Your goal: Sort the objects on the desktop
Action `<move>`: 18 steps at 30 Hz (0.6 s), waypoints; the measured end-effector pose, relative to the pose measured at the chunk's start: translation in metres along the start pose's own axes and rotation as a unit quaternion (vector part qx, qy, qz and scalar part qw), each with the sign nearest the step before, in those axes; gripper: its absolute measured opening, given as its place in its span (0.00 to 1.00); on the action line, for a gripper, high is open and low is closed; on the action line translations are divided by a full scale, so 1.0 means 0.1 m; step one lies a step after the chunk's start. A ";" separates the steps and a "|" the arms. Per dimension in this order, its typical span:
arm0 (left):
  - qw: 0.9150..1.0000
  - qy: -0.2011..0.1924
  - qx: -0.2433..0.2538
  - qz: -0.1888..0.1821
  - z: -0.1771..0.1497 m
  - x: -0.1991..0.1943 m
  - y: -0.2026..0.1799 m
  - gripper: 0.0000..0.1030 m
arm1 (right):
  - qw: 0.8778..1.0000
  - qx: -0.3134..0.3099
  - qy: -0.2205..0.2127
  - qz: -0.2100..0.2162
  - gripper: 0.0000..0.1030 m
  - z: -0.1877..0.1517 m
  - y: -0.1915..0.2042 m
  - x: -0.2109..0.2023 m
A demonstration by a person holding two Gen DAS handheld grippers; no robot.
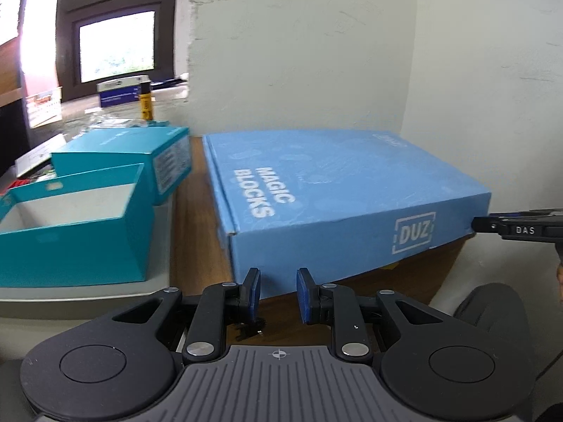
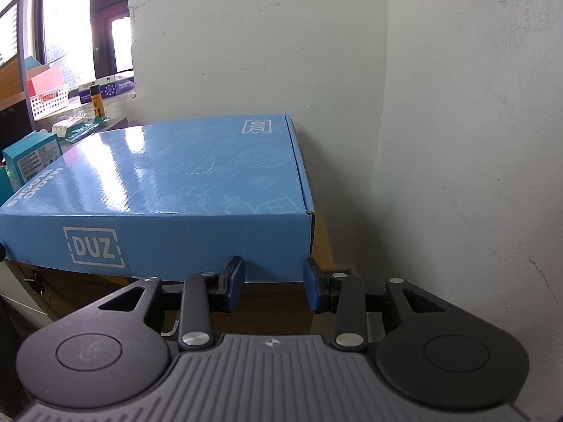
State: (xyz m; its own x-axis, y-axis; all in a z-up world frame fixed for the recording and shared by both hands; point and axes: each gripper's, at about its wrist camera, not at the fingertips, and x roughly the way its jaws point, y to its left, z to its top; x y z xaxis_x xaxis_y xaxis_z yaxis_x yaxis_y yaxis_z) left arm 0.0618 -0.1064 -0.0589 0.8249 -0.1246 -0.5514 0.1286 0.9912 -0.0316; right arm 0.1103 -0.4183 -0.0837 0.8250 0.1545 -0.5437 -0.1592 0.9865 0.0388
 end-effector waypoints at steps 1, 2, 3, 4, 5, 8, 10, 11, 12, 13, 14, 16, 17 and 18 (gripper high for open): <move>1.000 0.001 0.001 -0.002 0.00 0.02 -0.01 0.25 | 1.000 0.002 0.000 0.000 0.41 0.00 0.01 0.01; 1.000 0.002 0.000 -0.002 0.00 0.04 0.00 0.25 | 1.000 0.003 0.000 0.000 0.41 0.01 0.01 0.03; 1.000 0.002 0.000 -0.002 0.00 0.06 0.00 0.25 | 1.000 0.004 0.001 0.000 0.41 0.01 0.02 0.04; 1.000 0.002 -0.001 -0.002 0.00 0.07 0.00 0.25 | 1.000 0.003 0.001 -0.001 0.41 0.01 0.02 0.05; 1.000 0.002 -0.002 -0.002 0.01 0.08 0.01 0.24 | 1.000 0.003 0.002 -0.002 0.41 0.01 0.02 0.05; 1.000 0.000 -0.006 -0.001 0.01 0.11 0.03 0.24 | 1.000 0.001 0.004 -0.005 0.41 0.01 0.04 0.08; 1.000 -0.001 -0.008 -0.001 0.01 0.14 0.04 0.24 | 1.000 -0.001 0.003 -0.008 0.41 0.01 0.06 0.10; 1.000 -0.001 -0.009 -0.001 0.01 0.15 0.04 0.24 | 1.000 -0.001 0.003 -0.009 0.41 0.01 0.06 0.10; 1.000 -0.002 -0.008 0.000 0.01 0.16 0.04 0.24 | 1.000 -0.001 0.003 -0.010 0.41 0.01 0.06 0.10; 1.000 -0.003 -0.006 0.000 0.00 0.16 0.03 0.24 | 1.000 -0.001 0.004 -0.010 0.41 0.01 0.06 0.10; 1.000 -0.004 -0.006 0.001 0.00 0.16 0.03 0.24 | 1.000 0.000 0.004 -0.010 0.41 0.01 0.06 0.10; 1.000 -0.006 -0.006 0.001 -0.01 0.16 0.03 0.24 | 1.000 -0.001 0.004 -0.011 0.41 0.00 0.07 0.10; 1.000 -0.007 -0.007 0.001 -0.01 0.16 0.03 0.24 | 1.000 -0.001 0.004 -0.013 0.41 0.00 0.07 0.10; 1.000 -0.008 -0.008 0.001 -0.01 0.17 0.03 0.24 | 1.000 -0.001 0.004 -0.014 0.41 0.00 0.07 0.10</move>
State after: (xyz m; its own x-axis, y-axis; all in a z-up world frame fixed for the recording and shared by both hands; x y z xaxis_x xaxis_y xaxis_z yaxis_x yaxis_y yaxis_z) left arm 0.0751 -0.1052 -0.0693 0.8333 -0.1236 -0.5387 0.1188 0.9919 -0.0439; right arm 0.1176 -0.4094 -0.0889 0.8243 0.1272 -0.5517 -0.1381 0.9902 0.0220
